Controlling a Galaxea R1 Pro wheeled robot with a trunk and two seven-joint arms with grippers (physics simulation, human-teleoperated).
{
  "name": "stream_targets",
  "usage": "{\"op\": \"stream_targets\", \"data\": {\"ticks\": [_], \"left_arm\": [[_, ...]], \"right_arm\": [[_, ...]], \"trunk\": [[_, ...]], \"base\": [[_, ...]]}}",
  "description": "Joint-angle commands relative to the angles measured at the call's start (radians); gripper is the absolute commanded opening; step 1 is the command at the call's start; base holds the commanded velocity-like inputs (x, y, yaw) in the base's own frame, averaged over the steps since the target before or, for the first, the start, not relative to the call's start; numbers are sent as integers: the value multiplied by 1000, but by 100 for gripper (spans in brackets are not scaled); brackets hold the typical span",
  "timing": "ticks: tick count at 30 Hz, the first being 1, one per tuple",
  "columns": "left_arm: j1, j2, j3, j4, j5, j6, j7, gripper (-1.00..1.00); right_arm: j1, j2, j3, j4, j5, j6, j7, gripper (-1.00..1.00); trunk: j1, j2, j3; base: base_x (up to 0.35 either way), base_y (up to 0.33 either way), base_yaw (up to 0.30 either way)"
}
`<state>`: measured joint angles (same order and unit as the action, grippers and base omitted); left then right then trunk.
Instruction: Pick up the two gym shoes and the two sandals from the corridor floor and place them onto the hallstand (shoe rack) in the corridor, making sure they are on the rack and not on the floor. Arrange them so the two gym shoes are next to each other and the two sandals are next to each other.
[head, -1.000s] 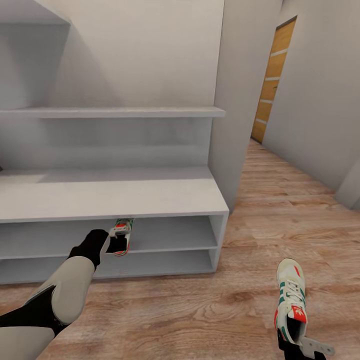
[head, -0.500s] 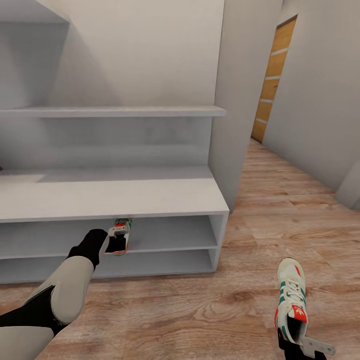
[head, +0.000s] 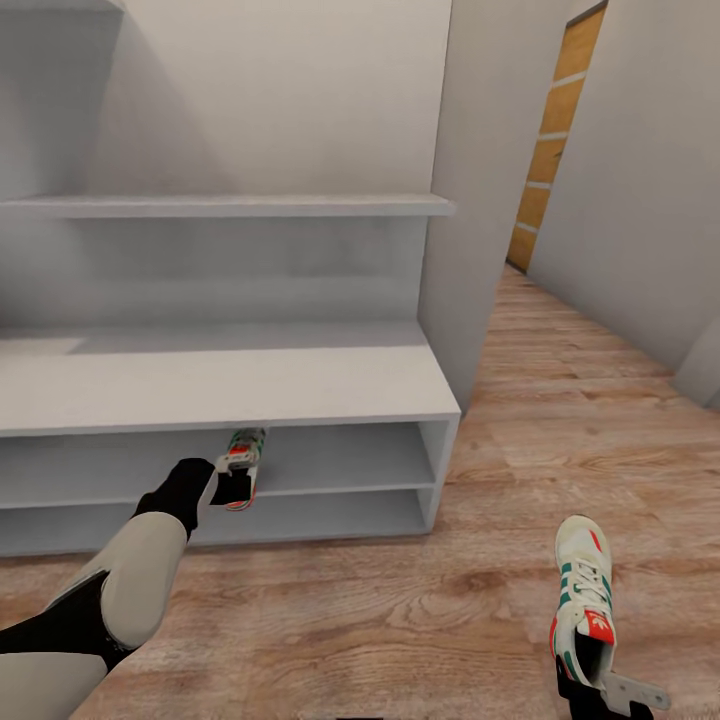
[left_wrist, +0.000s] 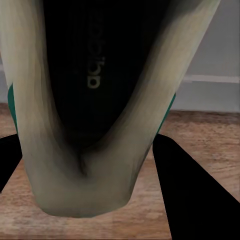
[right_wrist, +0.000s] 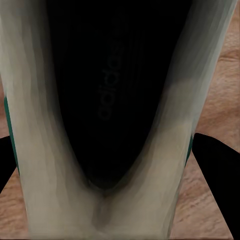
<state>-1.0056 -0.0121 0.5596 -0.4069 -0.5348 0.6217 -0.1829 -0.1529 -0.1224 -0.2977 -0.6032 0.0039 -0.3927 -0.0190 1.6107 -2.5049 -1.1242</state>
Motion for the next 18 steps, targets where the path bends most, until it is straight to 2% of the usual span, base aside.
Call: {"op": "stream_targets", "data": {"ticks": [1,11,18], "left_arm": [[-1,-1,8,-3,-10,4,-10,-100],[1,-8,8,-3,-12,-4,-10,-100],[1,-8,9,-3,-11,-5,-11,-100]], "right_arm": [[-1,0,0,0,1,-3,-2,-100],[-1,0,0,1,1,-3,-2,-100],[-1,0,0,2,1,-3,-2,-100]], "trunk": [[0,0,-2],[0,0,-4],[0,0,-4]], "base": [[0,0,0],[0,0,0],[164,0,0]]}}
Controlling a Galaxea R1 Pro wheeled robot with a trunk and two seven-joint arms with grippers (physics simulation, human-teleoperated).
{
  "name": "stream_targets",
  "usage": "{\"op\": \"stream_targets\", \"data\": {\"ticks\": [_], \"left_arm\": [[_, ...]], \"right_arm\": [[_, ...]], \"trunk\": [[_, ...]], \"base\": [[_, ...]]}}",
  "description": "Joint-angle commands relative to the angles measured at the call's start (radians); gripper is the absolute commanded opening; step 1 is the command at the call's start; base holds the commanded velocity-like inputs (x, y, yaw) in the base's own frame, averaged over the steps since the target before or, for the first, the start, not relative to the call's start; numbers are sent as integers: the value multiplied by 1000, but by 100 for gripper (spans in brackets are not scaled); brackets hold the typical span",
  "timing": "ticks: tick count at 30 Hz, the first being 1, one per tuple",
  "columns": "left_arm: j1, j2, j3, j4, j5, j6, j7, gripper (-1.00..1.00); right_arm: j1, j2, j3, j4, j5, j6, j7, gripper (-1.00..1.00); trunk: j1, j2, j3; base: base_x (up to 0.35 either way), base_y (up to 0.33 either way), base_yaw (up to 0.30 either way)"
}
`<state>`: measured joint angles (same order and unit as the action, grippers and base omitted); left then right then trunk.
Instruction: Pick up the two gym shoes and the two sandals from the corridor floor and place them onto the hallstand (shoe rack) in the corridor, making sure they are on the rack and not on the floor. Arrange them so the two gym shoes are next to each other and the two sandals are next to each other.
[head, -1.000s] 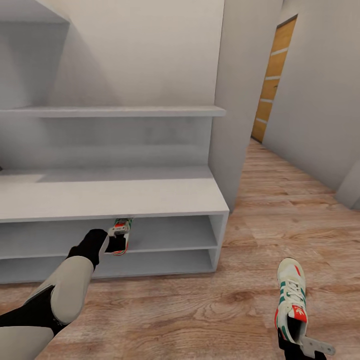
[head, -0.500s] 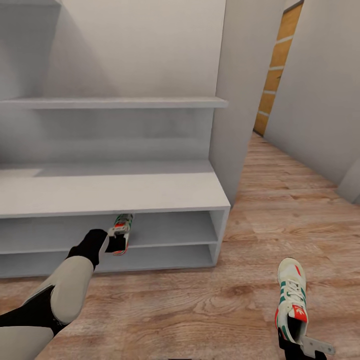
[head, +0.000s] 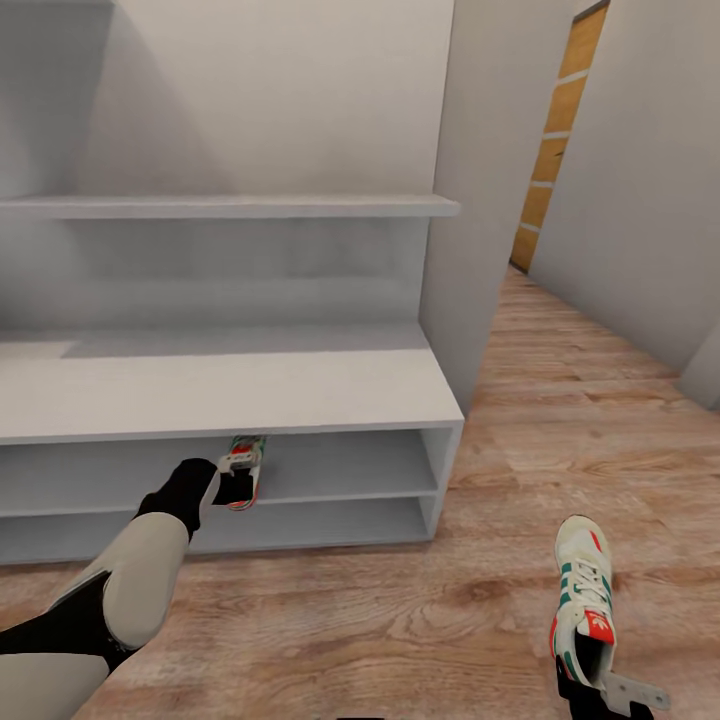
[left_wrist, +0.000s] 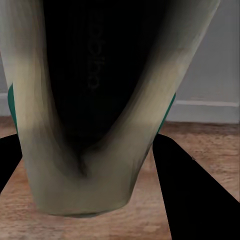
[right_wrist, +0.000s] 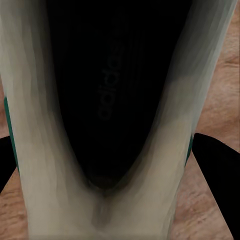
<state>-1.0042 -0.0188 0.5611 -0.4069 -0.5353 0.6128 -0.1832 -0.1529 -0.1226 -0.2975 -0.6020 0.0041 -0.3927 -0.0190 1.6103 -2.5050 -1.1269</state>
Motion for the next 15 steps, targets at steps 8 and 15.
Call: {"op": "stream_targets", "data": {"ticks": [8,15], "left_arm": [[-1,0,7,-3,-11,4,-10,-100],[-1,0,6,-3,-11,4,-10,-100]], "right_arm": [[0,0,1,1,0,-3,-2,-100],[0,0,1,1,0,-3,-2,-100]], "trunk": [[0,0,-1],[0,0,-1]], "base": [[75,0,0],[193,0,0]]}}
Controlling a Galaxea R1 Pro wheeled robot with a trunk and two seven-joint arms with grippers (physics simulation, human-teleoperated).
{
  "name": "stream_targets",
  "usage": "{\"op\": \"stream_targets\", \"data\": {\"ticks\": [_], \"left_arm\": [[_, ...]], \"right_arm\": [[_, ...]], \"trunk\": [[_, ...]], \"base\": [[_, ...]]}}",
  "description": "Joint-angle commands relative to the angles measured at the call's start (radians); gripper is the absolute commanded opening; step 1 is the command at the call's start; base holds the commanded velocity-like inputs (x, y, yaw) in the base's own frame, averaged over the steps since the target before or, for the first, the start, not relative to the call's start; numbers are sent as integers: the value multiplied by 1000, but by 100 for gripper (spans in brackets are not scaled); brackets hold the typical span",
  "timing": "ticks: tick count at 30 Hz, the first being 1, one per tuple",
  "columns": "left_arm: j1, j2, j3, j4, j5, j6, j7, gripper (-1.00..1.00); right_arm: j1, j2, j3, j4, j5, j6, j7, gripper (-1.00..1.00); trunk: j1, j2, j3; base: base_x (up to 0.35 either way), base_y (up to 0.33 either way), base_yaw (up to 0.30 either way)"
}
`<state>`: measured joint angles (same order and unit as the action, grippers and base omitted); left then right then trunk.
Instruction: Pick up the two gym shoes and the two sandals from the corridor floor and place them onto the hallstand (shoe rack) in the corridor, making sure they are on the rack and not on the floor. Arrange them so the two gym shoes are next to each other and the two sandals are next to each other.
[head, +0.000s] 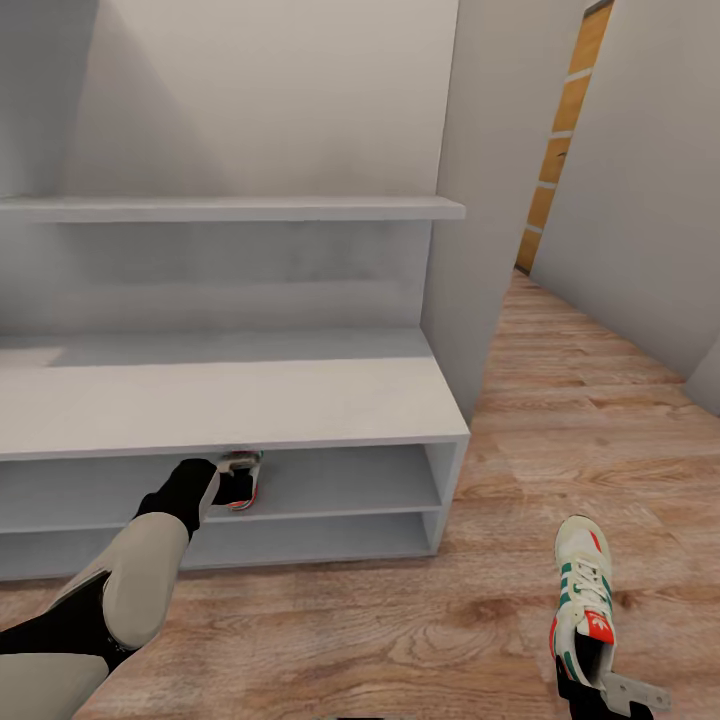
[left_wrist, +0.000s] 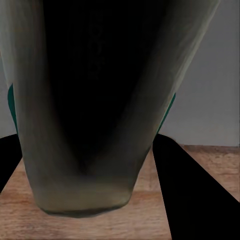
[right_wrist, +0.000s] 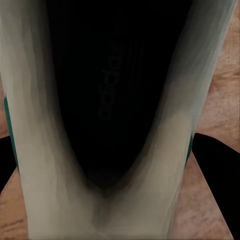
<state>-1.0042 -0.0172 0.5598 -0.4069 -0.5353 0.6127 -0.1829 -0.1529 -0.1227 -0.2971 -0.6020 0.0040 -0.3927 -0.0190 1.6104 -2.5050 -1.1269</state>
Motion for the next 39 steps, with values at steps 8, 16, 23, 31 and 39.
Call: {"op": "stream_targets", "data": {"ticks": [8,16,23,31,39], "left_arm": [[-1,-1,8,-3,-11,4,-10,-100],[-1,0,8,-3,-10,2,-14,-100],[-1,6,8,-2,-9,2,-15,100],[-1,6,8,-3,-9,1,-15,100],[5,8,9,-2,-8,-5,-21,100]], "right_arm": [[0,0,0,1,1,-3,-2,-100],[0,0,1,1,1,-3,-2,-100],[0,0,1,1,1,-3,-2,-100],[0,0,1,1,1,-3,-2,-100],[0,0,1,1,1,-3,-2,-100]], "trunk": [[0,0,-1],[0,0,-1],[0,0,-1],[0,0,-1],[0,0,-1]], "base": [[38,0,0],[56,0,0],[1,0,0],[-202,58,0],[-308,95,0]]}}
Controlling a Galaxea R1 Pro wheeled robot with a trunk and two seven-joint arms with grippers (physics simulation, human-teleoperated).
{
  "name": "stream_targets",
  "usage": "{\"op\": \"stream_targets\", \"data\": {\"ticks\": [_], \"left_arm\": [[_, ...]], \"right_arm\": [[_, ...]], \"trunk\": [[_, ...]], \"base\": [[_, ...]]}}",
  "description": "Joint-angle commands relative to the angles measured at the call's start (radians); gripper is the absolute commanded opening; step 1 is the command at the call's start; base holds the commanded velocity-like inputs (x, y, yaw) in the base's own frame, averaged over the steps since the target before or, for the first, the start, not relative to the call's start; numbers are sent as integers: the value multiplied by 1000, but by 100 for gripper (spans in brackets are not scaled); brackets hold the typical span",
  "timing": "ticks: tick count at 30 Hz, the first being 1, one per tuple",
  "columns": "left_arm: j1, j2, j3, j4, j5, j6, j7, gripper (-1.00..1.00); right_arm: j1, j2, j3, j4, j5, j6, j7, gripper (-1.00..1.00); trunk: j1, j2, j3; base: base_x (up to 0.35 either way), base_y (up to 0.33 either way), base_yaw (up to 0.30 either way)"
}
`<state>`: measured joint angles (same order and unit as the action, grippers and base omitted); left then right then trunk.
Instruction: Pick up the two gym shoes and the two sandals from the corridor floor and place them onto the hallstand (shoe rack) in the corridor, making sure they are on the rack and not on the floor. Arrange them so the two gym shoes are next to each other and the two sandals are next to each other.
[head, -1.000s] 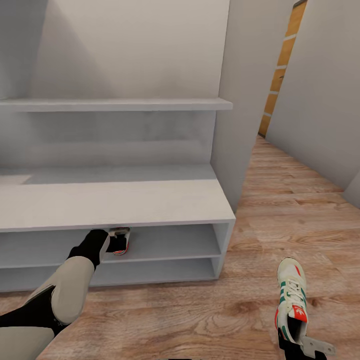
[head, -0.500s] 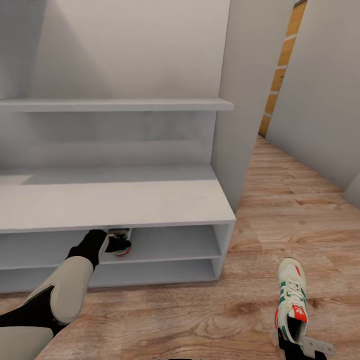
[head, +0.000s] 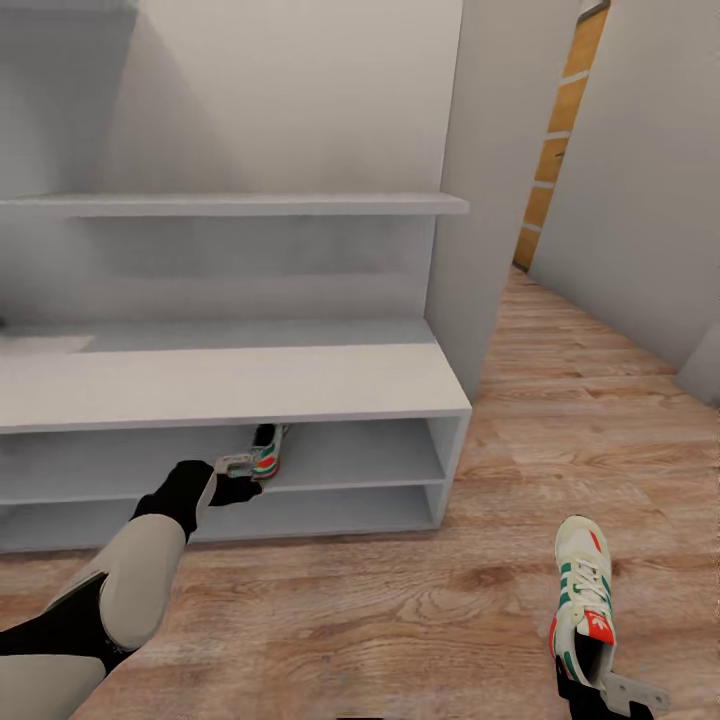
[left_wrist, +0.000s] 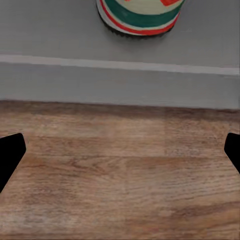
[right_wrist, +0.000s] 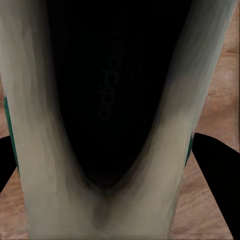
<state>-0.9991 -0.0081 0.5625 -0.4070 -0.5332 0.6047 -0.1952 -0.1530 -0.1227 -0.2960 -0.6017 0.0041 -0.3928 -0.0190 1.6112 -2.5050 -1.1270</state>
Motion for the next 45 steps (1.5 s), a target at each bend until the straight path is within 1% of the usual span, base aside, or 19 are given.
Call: {"op": "stream_targets", "data": {"ticks": [1,4,8,11,13,14,15,16,17,20,21,23,25,26,27,28,31,37,45], "left_arm": [[2,-1,7,-2,-10,2,-9,100],[21,1,9,-2,-9,-20,-13,100],[70,5,12,-2,-9,-107,-14,100],[100,7,14,-3,-8,-157,-15,100],[147,15,18,-3,-6,-227,-17,100],[207,26,20,-2,-3,-327,-19,100],[219,28,20,-2,-1,-349,-21,100],[244,31,21,-2,5,-392,-26,100],[286,36,21,-2,19,-456,-40,100],[338,49,21,-2,42,-527,-69,100],[389,67,21,1,68,-596,-107,100],[411,75,22,2,82,-630,-126,100],[450,92,22,2,111,-688,-162,100],[458,96,22,2,119,-700,-172,100],[473,106,22,1,136,-719,-192,100],[501,130,21,6,181,-743,-241,100],[525,152,21,11,221,-763,-275,100],[539,162,20,12,240,-801,-294,100],[543,162,18,17,242,-809,-297,100]], "right_arm": [[0,0,0,0,1,-3,-2,-100],[0,0,0,1,1,-3,-2,-100],[0,0,0,2,1,-3,-2,-100],[0,0,0,2,1,-3,-2,-100],[0,0,0,3,1,-3,-2,-100],[0,0,0,4,1,-3,-2,-100],[0,0,1,4,1,-3,-2,-100],[0,0,1,4,1,-3,-2,-100],[0,0,1,6,1,-3,-2,-100],[0,0,2,8,1,-3,-2,-100],[0,0,2,9,2,-3,-1,-100],[0,0,3,9,2,-3,-1,-100],[0,0,3,9,2,-3,-1,-100],[0,0,3,9,2,-3,-1,-100],[0,0,3,9,2,-3,-1,-100],[0,1,3,10,2,-3,-1,-100],[0,1,3,10,2,-3,0,-100],[0,5,4,8,1,-3,0,-100],[0,8,3,8,2,-4,-1,-100]], "trunk": [[-1,0,-1],[-1,0,-1],[-1,0,-1],[-1,0,-1],[-1,0,-1],[-1,0,-1],[-1,0,-1],[-1,0,-1],[-1,0,-1],[-1,0,-1],[-1,0,-1],[-1,0,-1],[-1,0,-1],[-1,0,-1],[-1,0,-1],[-1,0,-1],[-1,0,-1],[-1,0,-1],[-1,0,-1]], "base": [[-313,97,0],[-314,97,0],[-314,97,0],[-314,97,0],[-314,100,0],[-314,110,0],[-314,112,0],[-314,117,0],[-314,126,0],[-314,132,0],[-314,142,0],[-314,146,0],[-309,159,0],[-293,170,0],[-258,173,0],[-122,88,0],[-67,48,0],[-15,11,0],[-1,0,0]]}}
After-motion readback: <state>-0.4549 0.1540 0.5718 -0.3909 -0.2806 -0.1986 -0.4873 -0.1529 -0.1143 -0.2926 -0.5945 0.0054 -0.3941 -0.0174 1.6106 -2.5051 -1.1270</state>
